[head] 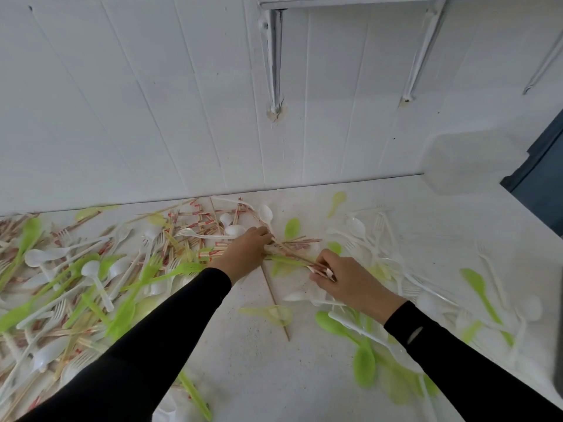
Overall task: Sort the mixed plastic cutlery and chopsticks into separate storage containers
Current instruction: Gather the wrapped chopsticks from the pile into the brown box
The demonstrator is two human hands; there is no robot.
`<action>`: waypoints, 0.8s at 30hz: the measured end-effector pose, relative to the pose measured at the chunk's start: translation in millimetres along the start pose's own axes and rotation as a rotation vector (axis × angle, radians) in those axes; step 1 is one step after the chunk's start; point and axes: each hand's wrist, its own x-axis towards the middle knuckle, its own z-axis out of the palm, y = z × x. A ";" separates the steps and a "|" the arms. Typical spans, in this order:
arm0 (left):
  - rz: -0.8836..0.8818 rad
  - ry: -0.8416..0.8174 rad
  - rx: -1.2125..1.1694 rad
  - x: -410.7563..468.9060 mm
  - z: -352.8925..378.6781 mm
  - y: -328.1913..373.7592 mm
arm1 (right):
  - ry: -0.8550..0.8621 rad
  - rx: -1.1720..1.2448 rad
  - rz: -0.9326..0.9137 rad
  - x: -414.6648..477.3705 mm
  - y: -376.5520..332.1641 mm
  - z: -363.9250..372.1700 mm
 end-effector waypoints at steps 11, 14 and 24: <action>-0.082 -0.048 -0.101 -27.0 -29.4 -18.4 | -0.039 0.210 0.117 8.8 5.8 -19.6; -0.087 -0.137 -0.187 -36.6 -34.8 -14.0 | 0.003 0.197 0.125 16.0 8.2 -23.4; 0.204 -0.068 -0.061 -67.0 -6.3 4.5 | -0.109 -0.328 0.374 3.7 -12.9 -59.8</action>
